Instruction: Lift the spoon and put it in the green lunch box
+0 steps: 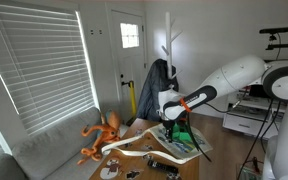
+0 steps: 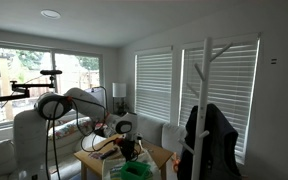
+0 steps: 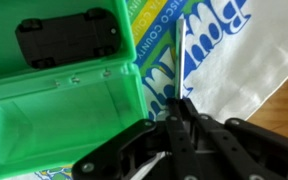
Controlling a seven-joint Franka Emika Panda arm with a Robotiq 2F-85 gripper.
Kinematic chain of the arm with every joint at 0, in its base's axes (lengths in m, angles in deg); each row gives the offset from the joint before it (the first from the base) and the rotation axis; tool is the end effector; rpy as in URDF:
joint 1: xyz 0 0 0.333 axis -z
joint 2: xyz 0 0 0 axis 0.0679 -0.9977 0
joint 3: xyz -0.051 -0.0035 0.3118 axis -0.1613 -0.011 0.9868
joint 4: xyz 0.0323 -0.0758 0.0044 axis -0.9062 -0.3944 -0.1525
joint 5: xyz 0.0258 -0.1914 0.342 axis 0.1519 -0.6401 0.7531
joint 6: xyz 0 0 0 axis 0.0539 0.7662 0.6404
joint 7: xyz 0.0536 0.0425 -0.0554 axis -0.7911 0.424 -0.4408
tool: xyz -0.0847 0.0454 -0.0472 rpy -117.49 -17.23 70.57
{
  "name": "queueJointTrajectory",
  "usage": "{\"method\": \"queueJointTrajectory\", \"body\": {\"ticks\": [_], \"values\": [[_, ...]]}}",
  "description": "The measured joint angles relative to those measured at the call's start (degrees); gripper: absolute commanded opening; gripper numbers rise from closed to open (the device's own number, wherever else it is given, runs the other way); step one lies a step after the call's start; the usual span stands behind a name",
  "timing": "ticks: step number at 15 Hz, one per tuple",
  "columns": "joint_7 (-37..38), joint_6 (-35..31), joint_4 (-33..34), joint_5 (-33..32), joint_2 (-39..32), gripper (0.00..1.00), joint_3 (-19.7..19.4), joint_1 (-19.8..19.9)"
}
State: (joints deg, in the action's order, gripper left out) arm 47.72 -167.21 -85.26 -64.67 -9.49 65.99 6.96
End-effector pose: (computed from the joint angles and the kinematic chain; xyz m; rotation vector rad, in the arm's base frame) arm 0.5070 -0.0694 0.3568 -3.1275 -0.2498 0.1497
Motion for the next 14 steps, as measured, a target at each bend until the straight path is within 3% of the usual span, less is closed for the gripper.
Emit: {"method": "queueJointTrajectory", "body": {"ticks": [7,14], "values": [[-0.01,-1.05,0.04,0.02,1.24,0.02,0.41,-0.21],[1.71,-0.76,-0.9,1.49,13.72,0.02,0.03,-0.08]]}}
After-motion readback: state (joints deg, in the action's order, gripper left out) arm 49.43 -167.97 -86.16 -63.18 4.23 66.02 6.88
